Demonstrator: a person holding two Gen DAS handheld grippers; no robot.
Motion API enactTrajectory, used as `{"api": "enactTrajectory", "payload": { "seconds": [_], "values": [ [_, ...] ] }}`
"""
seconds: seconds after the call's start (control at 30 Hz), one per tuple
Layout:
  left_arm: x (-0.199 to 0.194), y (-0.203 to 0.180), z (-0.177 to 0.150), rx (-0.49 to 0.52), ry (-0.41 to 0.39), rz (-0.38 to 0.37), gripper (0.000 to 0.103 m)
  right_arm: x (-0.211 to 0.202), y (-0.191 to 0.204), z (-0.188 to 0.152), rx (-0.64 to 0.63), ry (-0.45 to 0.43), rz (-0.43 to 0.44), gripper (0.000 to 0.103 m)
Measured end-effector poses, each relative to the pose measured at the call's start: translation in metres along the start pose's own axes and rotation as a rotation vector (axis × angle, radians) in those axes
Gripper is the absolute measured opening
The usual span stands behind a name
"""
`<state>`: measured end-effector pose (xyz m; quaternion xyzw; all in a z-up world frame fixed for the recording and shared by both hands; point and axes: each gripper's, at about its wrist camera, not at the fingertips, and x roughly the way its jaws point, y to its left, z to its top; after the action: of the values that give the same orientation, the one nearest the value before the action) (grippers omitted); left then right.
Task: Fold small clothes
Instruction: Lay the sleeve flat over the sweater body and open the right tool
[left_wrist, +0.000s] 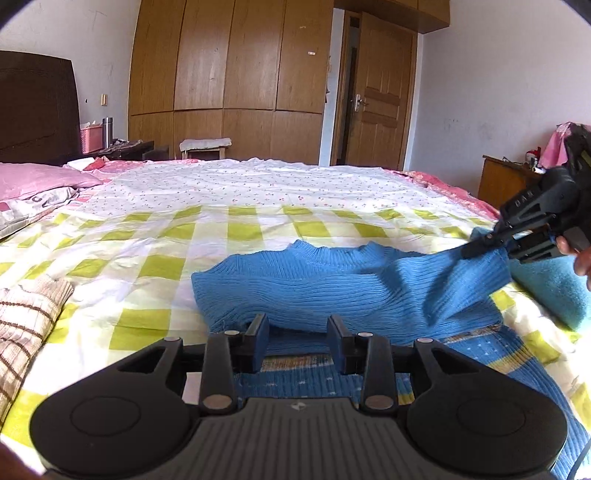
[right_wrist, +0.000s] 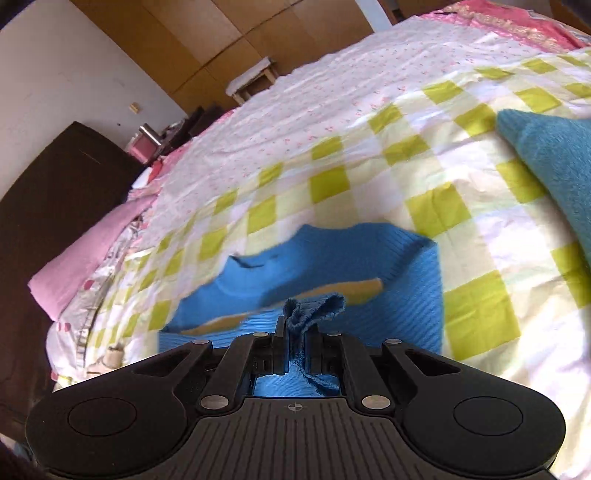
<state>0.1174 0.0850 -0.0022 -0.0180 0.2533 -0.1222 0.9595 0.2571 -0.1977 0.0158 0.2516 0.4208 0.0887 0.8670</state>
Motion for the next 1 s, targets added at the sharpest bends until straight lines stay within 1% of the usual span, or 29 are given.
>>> {"api": "enactTrajectory", "payload": {
  "seconds": [0.1, 0.2, 0.33, 0.43, 0.53, 0.63, 0.8, 0.9, 1.0],
  "values": [
    [0.020, 0.003, 0.000, 0.013, 0.032, 0.036, 0.040, 0.011, -0.016, -0.006, 0.005, 0.019, -0.050, 0.009],
    [0.027, 0.008, 0.000, 0.012, 0.043, 0.051, 0.040, 0.013, -0.025, -0.009, 0.010, 0.007, -0.068, 0.009],
    [0.028, 0.012, -0.002, 0.019, 0.035, 0.075, 0.040, 0.012, -0.022, -0.004, -0.021, -0.007, -0.080, 0.009],
    [0.035, 0.018, -0.007, -0.005, 0.068, 0.085, 0.040, 0.020, -0.018, -0.005, -0.055, 0.004, -0.117, 0.009],
    [0.038, 0.019, -0.013, 0.007, 0.092, 0.101, 0.040, 0.027, -0.017, -0.009, -0.078, 0.009, -0.155, 0.009],
    [0.035, 0.018, -0.014, 0.032, 0.088, 0.109, 0.040, 0.031, -0.018, -0.010, -0.090, 0.015, -0.180, 0.010],
    [0.027, 0.020, -0.010, 0.012, 0.061, 0.111, 0.040, 0.027, -0.013, -0.007, -0.131, -0.008, -0.210, 0.011],
    [0.024, 0.018, -0.006, 0.020, 0.041, 0.106, 0.040, 0.030, -0.011, -0.005, -0.152, -0.012, -0.224, 0.011],
    [0.024, 0.015, -0.005, 0.029, 0.038, 0.098, 0.040, 0.032, -0.012, -0.007, -0.159, -0.008, -0.232, 0.012]
  ]
}}
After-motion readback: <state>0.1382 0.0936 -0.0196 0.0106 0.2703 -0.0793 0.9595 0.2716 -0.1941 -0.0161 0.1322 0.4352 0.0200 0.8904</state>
